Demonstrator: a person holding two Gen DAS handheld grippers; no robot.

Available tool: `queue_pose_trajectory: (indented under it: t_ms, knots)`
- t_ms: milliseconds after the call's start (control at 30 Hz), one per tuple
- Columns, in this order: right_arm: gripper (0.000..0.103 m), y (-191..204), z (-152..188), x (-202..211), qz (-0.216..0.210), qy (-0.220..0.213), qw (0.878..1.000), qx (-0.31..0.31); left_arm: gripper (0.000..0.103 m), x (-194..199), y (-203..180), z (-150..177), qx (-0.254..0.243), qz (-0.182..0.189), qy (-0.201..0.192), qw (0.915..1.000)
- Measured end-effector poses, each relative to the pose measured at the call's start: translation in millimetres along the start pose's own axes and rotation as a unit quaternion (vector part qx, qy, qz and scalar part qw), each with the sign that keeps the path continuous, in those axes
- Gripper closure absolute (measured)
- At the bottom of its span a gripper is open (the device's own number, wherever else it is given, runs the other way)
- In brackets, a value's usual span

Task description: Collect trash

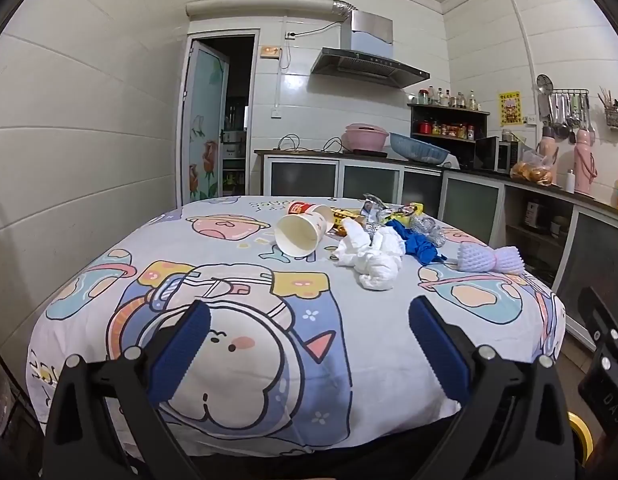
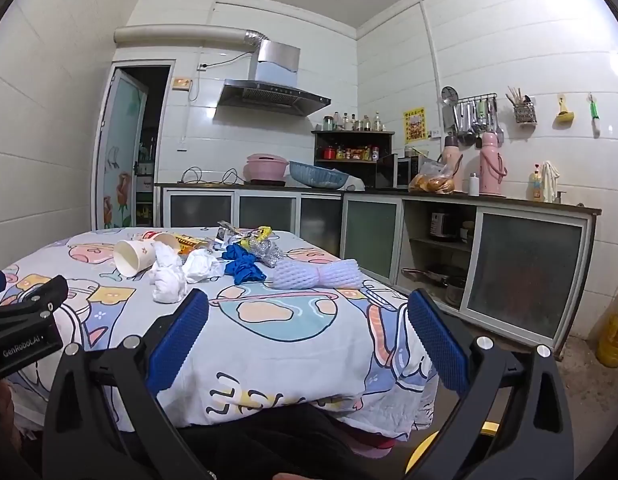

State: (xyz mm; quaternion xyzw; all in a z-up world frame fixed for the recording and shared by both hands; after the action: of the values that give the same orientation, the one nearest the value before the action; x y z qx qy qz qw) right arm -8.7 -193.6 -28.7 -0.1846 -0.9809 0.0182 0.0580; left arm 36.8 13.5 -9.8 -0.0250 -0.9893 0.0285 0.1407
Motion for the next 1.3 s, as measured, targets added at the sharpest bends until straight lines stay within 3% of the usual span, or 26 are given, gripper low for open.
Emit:
queue_pose_trajectory:
  t_ms: [533, 1300]
  knots:
    - [0.008, 24, 2, 4, -0.082, 0.000, 0.996, 0.024, 0.007, 2, 7, 1, 0.014, -0.011, -0.004, 0.9998]
    - [0.008, 18, 1, 5, -0.067, -0.001, 0.998, 0.014, 0.007, 2, 7, 3, 0.012, -0.014, -0.001, 0.9998]
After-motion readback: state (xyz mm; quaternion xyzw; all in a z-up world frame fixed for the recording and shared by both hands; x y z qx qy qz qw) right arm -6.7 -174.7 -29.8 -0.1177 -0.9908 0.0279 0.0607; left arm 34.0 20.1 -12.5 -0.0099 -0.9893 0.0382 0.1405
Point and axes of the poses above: each gripper's, at about its wrist camera, not at the fingertips, and x roughly against the way its jaws point, y to its left, z to its underside, the point moved 4 cm from there along -x, roughly the way its jaws point, and after that the axes turned 5 degrees about z, right-handed, at the moved point
